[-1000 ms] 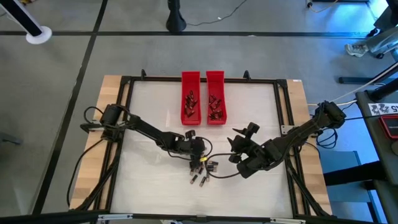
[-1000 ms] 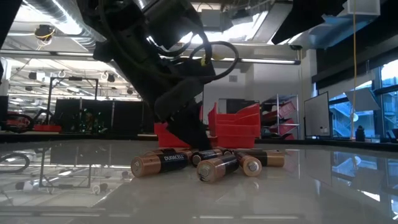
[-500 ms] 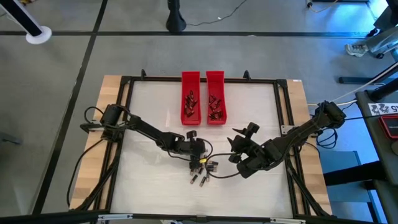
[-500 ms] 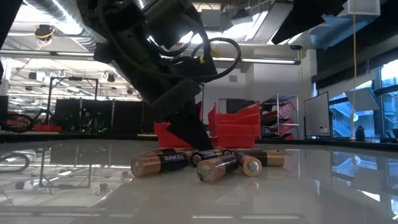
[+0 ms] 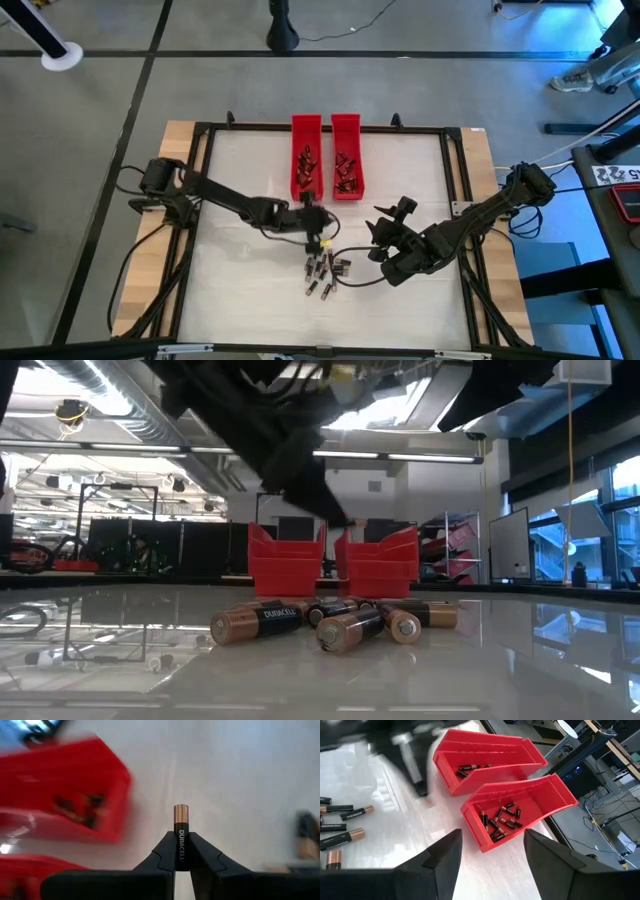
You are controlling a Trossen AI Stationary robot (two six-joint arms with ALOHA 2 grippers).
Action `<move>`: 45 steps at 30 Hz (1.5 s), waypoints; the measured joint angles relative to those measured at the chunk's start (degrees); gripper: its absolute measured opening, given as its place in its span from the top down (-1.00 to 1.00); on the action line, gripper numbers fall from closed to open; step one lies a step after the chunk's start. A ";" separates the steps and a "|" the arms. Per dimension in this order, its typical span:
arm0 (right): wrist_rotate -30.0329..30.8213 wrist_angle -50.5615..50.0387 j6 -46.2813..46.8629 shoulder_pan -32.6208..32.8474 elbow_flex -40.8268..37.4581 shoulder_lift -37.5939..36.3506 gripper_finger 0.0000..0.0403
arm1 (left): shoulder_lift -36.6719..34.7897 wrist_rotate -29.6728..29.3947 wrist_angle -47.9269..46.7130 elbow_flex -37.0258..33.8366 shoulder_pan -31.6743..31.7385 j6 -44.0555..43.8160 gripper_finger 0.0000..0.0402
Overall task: Sort batteries
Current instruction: Put the small black battery into the right red bin
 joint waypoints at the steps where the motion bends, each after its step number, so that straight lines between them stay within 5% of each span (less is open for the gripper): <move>1: 0.02 0.06 -0.02 0.00 0.00 0.02 -0.06 | -1.00 -0.41 0.26 0.00 0.98 0.96 0.90; 7: 0.02 0.15 -0.01 0.00 0.00 0.02 -0.06 | -3.21 -0.08 1.03 1.17 8.66 5.03 0.90; 21: 0.44 0.25 -0.28 0.00 0.02 0.02 -0.06 | -1.18 15.74 1.41 9.49 23.64 3.38 0.90; 32: 0.44 0.25 -0.45 0.00 0.02 0.02 -0.06 | -1.15 17.76 2.74 9.51 25.10 2.71 0.90; 45: 0.44 0.30 -0.47 0.00 0.02 0.02 -0.06 | -1.18 19.18 5.08 9.51 24.93 2.56 0.66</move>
